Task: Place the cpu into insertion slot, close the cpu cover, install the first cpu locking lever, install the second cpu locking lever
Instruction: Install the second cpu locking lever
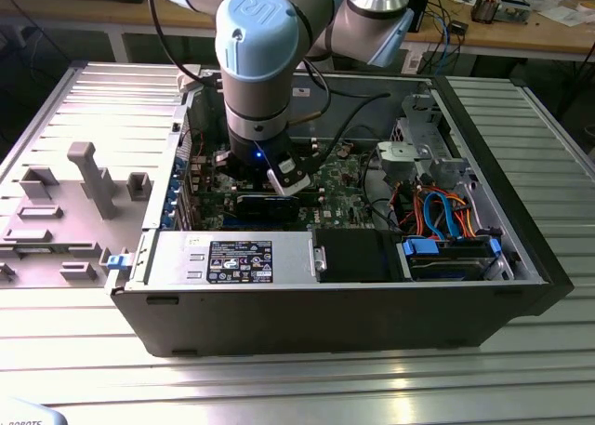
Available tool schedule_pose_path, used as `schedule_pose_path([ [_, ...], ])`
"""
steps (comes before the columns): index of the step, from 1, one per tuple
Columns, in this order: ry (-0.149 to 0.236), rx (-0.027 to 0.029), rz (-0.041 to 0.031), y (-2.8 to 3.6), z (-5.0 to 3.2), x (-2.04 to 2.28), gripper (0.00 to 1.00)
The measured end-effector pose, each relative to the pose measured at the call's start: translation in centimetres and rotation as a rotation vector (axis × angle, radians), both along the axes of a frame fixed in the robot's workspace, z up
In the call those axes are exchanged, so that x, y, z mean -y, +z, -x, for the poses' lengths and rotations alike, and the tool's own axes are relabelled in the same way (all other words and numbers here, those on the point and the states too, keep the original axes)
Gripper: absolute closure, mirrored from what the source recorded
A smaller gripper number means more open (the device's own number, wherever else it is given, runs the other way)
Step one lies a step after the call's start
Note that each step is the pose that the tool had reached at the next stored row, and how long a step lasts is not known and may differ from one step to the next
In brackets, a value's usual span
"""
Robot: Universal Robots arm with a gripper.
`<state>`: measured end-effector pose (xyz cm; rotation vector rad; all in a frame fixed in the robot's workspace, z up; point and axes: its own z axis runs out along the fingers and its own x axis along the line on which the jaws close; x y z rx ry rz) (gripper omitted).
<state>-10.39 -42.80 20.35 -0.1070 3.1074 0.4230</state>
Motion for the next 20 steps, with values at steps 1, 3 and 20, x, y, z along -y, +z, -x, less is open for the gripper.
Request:
schedule_pose_path([
  [1, 0.0, 0.0001, -0.0027, -0.06, 0.0, 0.0, 0.89],
  [3, 0.0, 0.0, -0.0121, -0.16, 0.03, 0.0, 0.89],
  [20, 0.0, -0.0003, -0.017, -1.0, 0.28, -0.95, 0.89],
])
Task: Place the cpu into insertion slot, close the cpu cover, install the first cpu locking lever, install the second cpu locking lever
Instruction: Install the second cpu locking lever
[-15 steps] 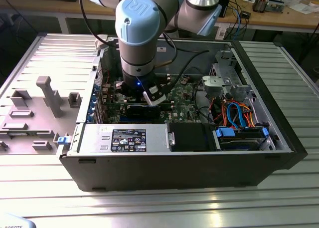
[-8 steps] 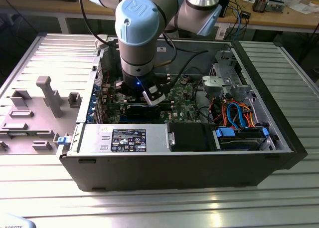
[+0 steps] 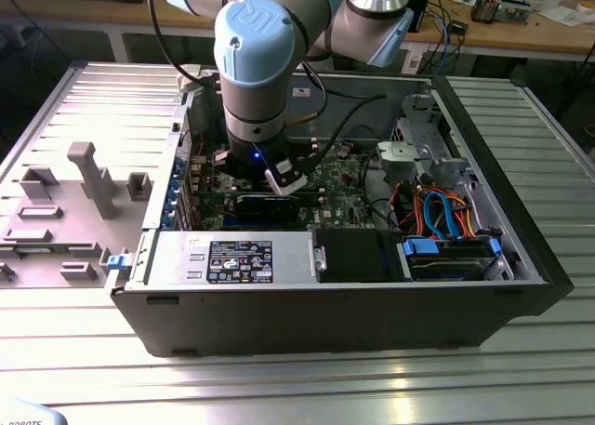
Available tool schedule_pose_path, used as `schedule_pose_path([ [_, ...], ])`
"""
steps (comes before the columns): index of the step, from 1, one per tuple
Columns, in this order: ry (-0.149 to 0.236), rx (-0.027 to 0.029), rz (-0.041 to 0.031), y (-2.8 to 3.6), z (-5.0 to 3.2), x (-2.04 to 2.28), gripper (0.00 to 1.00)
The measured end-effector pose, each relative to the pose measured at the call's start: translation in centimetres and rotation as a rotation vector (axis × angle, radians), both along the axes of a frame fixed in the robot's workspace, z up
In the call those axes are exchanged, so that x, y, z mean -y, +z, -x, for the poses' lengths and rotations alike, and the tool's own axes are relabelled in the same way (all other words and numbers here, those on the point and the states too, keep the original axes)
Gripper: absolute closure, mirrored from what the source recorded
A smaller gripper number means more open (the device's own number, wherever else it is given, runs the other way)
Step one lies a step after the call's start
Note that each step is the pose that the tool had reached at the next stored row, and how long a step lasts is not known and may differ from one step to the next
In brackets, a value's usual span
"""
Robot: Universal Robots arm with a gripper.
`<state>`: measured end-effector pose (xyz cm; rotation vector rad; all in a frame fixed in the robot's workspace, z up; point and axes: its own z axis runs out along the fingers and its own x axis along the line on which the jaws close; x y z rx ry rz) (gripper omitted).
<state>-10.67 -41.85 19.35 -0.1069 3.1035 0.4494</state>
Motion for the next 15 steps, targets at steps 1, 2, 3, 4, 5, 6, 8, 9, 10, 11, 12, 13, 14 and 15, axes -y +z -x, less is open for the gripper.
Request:
schedule_pose_path([
  [1, 0.0, 0.0, -0.0001, 0.0, 0.0, -0.01, 0.89],
  [2, 0.0, 0.0003, 0.0015, -0.02, 0.01, -0.03, 0.89],
  [3, 0.0, 0.0003, 0.004, -0.02, 0.03, -0.03, 0.89],
  [4, 0.0, 0.0004, 0.0046, -0.02, 0.05, -0.03, 0.89],
  [5, 0.0, 0.0004, 0.0049, -0.02, 0.07, -0.03, 0.89],
  [6, 0.0, 0.0004, 0.005, -0.02, 0.1, -0.03, 0.89],
  [8, 0.0, 0.0003, 0.0051, 0.0, 0.18, -0.03, 0.89],
  [9, 0.0, 0.0003, 0.005, 0.04, 0.21, -0.04, 0.89],
  [10, 0.0, 0.0003, 0.005, 0.08, 0.23, -0.06, 0.89],
  [11, 0.0, 0.0003, 0.005, 0.1, 0.24, -0.07, 0.89],
  [12, 0.0, 0.0002, 0.0051, 0.14, 0.25, -0.08, 0.89],
  [13, 0.0, 0.0002, 0.0051, 0.18, 0.26, -0.11, 0.89],
  [14, 0.0, 0.0004, 0.0048, 0.25, 0.27, -0.14, 0.89],
  [15, 0.0, 0.0005, 0.0046, 0.31, 0.27, -0.15, 0.89],
])
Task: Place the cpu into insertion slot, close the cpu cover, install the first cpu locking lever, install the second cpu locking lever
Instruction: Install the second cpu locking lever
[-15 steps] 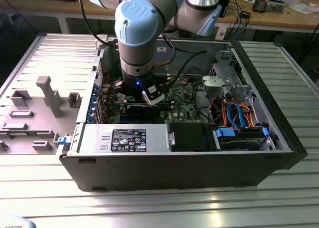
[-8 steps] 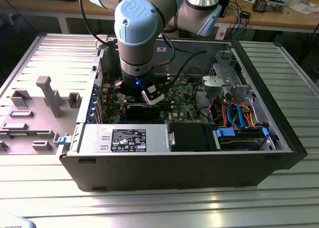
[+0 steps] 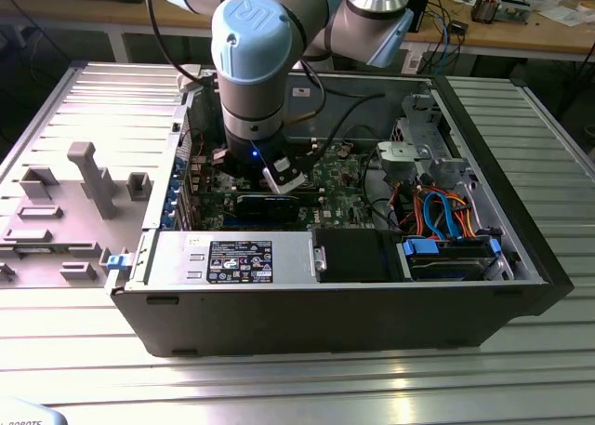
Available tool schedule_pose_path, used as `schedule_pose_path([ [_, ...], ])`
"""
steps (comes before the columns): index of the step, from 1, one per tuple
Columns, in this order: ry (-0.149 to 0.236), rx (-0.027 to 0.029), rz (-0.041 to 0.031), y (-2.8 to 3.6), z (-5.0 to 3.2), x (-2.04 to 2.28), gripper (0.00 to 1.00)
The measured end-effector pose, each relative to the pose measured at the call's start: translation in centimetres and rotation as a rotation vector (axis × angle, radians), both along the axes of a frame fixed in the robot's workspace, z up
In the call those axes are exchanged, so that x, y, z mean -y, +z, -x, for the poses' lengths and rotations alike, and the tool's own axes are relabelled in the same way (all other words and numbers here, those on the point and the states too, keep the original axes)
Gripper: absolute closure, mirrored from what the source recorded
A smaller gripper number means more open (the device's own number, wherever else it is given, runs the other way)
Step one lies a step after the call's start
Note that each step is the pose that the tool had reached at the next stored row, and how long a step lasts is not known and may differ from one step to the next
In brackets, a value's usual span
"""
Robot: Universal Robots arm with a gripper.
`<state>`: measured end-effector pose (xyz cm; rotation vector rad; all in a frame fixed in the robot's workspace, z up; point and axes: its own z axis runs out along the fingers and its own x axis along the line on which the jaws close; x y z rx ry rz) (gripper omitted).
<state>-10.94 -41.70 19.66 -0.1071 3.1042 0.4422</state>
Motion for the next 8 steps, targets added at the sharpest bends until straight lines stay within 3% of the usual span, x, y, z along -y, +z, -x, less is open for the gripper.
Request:
schedule_pose_path([
  [8, 0.0, 0.0001, 0.0003, 0.11, 0.11, -0.02, 0.89],
])
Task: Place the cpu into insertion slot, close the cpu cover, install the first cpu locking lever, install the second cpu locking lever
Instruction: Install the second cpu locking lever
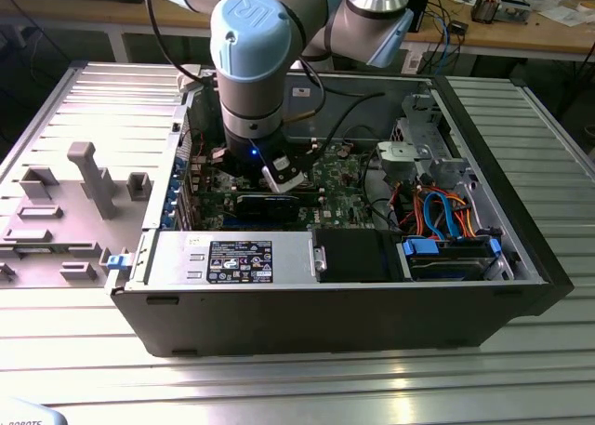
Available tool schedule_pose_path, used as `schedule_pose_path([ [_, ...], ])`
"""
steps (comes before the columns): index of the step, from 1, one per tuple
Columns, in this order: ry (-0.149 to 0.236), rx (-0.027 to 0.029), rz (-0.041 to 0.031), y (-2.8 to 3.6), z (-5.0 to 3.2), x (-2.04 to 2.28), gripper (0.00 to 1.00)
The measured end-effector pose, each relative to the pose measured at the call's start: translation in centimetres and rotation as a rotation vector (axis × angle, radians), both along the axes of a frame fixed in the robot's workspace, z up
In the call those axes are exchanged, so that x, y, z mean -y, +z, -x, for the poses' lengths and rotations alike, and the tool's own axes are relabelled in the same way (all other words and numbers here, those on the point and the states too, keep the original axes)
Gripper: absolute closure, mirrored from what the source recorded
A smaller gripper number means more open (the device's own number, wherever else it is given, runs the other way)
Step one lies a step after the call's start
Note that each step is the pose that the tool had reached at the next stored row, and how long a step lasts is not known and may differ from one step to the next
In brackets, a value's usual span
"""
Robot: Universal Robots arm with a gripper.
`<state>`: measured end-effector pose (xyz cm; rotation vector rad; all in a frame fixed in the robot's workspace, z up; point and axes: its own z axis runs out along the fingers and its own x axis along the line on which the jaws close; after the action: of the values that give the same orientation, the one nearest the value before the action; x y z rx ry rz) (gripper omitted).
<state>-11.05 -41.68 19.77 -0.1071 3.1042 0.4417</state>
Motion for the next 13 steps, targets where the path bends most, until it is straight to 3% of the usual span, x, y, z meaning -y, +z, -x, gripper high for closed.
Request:
schedule_pose_path([
  [3, 0.0, 0.0005, -0.0007, -0.09, 0.03, 0.01, 0.89],
  [4, 0.0, 0.0013, -0.0039, -0.28, 0.04, -0.03, 0.89],
  [13, 0.0, 0.0025, -0.0033, -0.4, 0.07, -0.03, 0.89],
])
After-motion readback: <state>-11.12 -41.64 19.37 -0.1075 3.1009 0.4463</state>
